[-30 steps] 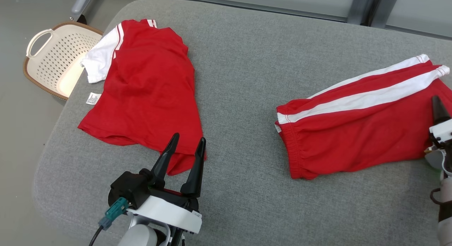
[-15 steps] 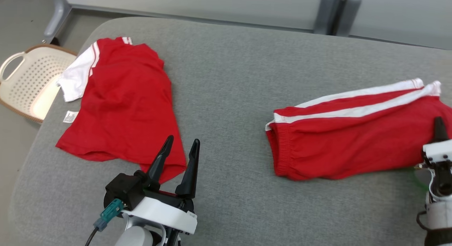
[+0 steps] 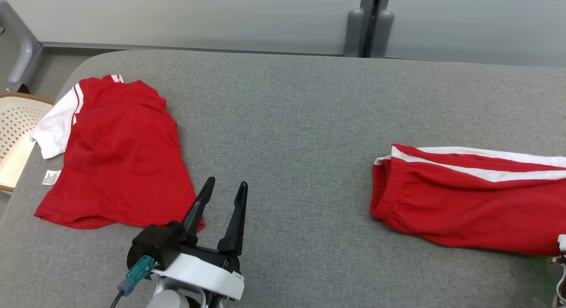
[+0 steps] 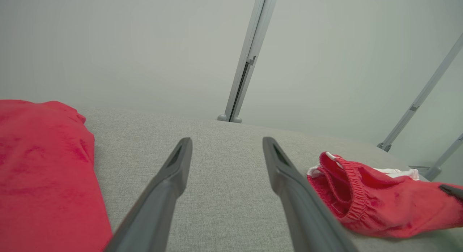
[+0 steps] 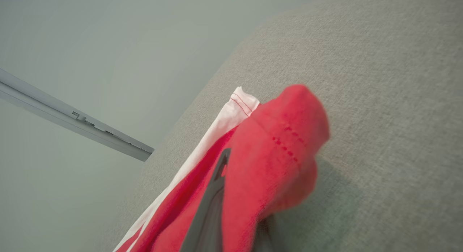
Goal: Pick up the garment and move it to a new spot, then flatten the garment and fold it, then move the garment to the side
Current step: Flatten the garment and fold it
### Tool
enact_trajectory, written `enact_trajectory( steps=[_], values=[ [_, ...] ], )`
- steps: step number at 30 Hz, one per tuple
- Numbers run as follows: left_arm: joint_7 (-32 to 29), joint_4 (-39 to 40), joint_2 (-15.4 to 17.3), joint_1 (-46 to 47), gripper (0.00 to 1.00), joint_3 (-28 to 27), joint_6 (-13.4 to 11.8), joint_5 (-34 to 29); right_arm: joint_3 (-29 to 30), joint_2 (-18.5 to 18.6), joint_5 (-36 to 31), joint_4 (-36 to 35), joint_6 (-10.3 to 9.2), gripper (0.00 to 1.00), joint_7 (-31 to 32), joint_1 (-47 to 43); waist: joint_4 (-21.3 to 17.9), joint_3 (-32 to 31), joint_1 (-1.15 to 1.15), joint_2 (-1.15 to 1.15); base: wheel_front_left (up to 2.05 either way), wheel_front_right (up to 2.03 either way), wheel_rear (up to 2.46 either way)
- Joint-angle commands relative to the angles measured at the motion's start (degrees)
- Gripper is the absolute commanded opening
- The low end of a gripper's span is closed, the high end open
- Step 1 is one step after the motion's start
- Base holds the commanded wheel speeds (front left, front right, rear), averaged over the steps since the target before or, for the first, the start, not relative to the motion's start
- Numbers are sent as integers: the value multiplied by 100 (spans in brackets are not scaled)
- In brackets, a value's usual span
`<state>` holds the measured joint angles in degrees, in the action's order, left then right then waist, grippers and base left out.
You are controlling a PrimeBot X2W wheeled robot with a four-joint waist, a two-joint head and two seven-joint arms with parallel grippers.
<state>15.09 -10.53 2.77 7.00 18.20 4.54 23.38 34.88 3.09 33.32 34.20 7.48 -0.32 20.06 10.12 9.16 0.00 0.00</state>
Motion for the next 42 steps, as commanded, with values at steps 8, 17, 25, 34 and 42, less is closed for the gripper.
enact_trajectory(
  steps=[8,17,25,34,42],
  values=[
    [10,-75,24,-66,100,36,30,-67,-801,-15,275,-294,2,0,-275,62,37,-162,0,0,0,0,0],
    [10,-96,23,-187,100,-2,-33,-88,-2554,-16,1258,-1298,2,0,-486,-556,209,-421,0,0,0,0,0],
    [10,-68,23,-295,100,37,-64,-168,-3856,309,1473,-1622,2,0,-557,-1002,360,-526,0,0,0,0,0],
    [10,-105,23,-329,100,60,-79,-177,-4989,667,1050,-1245,2,0,-795,-881,560,-519,0,0,0,0,0],
    [10,-129,23,-346,100,95,-106,-122,-5727,747,1000,-848,2,100,-690,-754,667,-500,0,0,0,0,0]
  ],
)
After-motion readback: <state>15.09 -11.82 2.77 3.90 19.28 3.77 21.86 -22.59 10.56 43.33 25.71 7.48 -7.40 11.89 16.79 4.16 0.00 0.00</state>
